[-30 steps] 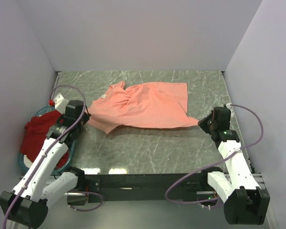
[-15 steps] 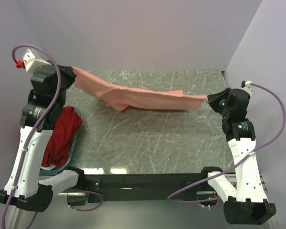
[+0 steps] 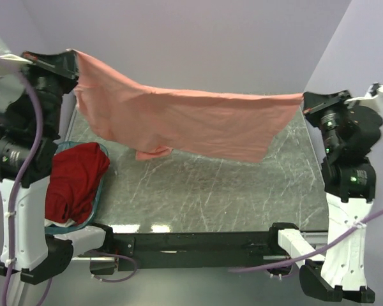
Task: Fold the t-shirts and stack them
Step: Flatten the tshirt out
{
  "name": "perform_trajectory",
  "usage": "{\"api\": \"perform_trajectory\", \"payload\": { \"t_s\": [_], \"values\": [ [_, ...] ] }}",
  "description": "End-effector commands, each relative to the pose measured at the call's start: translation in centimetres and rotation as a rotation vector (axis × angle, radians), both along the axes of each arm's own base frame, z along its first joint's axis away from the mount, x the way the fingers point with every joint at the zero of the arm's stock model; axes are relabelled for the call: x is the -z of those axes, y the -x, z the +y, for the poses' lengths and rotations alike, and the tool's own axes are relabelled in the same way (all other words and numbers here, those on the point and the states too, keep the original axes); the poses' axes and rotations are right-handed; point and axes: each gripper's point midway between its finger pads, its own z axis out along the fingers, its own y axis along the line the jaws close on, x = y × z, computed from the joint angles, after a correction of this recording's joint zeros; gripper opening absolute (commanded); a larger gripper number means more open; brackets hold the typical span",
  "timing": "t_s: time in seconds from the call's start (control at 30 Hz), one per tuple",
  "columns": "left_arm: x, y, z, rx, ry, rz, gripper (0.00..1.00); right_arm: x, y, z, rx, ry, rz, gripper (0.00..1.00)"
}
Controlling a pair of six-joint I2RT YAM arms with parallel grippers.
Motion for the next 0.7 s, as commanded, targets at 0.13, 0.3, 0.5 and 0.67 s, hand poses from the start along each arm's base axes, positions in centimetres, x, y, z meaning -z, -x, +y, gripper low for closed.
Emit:
{"api": "perform_trajectory", "payload": {
  "t_s": [0.13, 0.3, 0.5, 0.67],
  "values": [
    [-10.2, 8.1, 1.4, 0.025, 0.04, -0.37, 0.01, -10.2, 4.2, -0.4, 0.03, 0.035, -0.262, 0.0],
    [-10.0, 6.7, 1.3, 0.01, 0.037, -0.375, 0.01, -12.4, 4.4, -0.5, 0.037, 0.04, -0.342, 0.0],
    [-6.8, -2.5, -0.7, 0.003, 0.006, -0.269, 0.01, -10.9, -1.9, -0.2, -0.002, 0.038, -0.349, 0.0],
    [-7.8, -9.0, -2.2, 0.039, -0.021, -0.296, 0.01, -10.8, -8.0, 0.2, -0.047, 0.009, -0.352, 0.0]
  ]
}}
